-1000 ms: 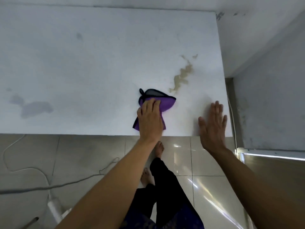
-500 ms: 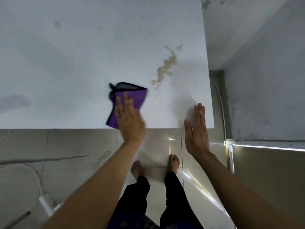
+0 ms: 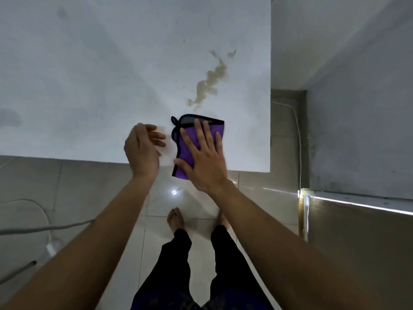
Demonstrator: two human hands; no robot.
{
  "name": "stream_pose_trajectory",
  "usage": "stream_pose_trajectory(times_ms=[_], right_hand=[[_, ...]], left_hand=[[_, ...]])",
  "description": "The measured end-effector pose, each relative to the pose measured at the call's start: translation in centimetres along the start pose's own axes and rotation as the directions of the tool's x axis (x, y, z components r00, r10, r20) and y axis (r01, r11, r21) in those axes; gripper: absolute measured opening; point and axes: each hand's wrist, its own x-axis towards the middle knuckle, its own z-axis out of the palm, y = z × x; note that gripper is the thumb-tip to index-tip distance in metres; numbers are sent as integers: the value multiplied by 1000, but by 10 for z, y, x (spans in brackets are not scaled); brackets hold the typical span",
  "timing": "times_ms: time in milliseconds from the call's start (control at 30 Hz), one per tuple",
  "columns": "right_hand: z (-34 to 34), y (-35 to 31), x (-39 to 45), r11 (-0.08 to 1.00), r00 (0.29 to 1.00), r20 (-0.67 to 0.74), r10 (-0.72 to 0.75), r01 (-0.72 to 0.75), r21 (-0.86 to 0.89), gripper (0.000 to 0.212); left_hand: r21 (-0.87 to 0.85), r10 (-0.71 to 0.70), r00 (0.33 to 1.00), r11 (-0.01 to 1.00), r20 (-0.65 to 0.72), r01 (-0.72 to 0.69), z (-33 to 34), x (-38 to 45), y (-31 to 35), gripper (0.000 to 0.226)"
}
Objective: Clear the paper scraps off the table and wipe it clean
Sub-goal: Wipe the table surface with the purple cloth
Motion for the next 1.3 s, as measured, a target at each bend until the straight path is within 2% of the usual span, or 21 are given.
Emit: stream_pose_trajectory(times_ms=[67, 133, 167, 233, 333, 367, 433, 500, 533, 600, 700, 767, 900, 1000, 1133, 1233, 1300], right_hand=[[1, 23, -2, 989, 990, 15, -139, 140, -42, 62], [-6, 57, -5, 949, 949, 37, -314, 315, -28, 55], [-13, 76, -5, 934, 933, 44, -358, 358, 3, 56], [-27, 116, -1, 944, 948, 7, -318, 316, 94, 62], [-50, 150, 0, 975, 988, -105, -117, 135, 179, 56], [-53, 147, -2, 977, 985, -147, -88, 114, 179, 54], [-52, 118, -1, 969, 964, -219, -149, 187, 164, 57], [-40, 70, 4, 936, 921, -244, -303, 336, 109, 47], [-30, 47, 10, 912, 898, -210, -386, 406, 64, 45], [-10, 5, 24, 865, 862, -64, -503, 501, -35, 54], [8, -25, 49, 871, 871, 99, -481, 488, -59, 58], [12, -27, 66, 890, 886, 124, -446, 454, -36, 60], [13, -15, 82, 865, 871, 99, -481, 490, -108, 59], [12, -6, 99, 923, 930, 26, -366, 366, -122, 54], [6, 23, 111, 981, 978, -95, -188, 181, -73, 52], [4, 25, 107, 999, 971, -239, 23, -12, 45, 48], [9, 3, 106, 994, 956, -292, 38, -7, 109, 48]], left_hand=[[254, 197, 980, 949, -12, -187, -3, 17, -12, 38], [462, 330, 943, 829, 54, -316, 0, 29, -20, 35], [524, 388, 915, 761, 108, -384, 3, 34, -23, 33], [596, 477, 851, 625, 220, -504, 8, 43, -27, 29], [636, 536, 782, 492, 317, -595, 9, 56, -32, 29], [643, 553, 769, 468, 322, -606, 7, 61, -33, 28], [664, 583, 749, 428, 316, -613, 2, 74, -32, 25], [699, 582, 763, 420, 282, -578, -6, 92, -31, 26], [720, 568, 782, 427, 257, -547, -11, 102, -32, 28], [750, 512, 841, 484, 175, -451, -23, 119, -34, 36], [696, 440, 893, 611, 97, -377, -38, 125, -44, 44], [696, 438, 890, 600, 127, -395, -40, 123, -46, 47], [719, 414, 892, 562, 183, -409, -36, 124, -40, 54], [699, 436, 867, 542, 240, -466, -36, 122, -42, 54], [721, 432, 867, 516, 249, -463, -34, 120, -40, 53], [726, 454, 854, 495, 253, -478, -34, 118, -39, 52], [714, 468, 849, 505, 246, -485, -35, 120, -42, 51]])
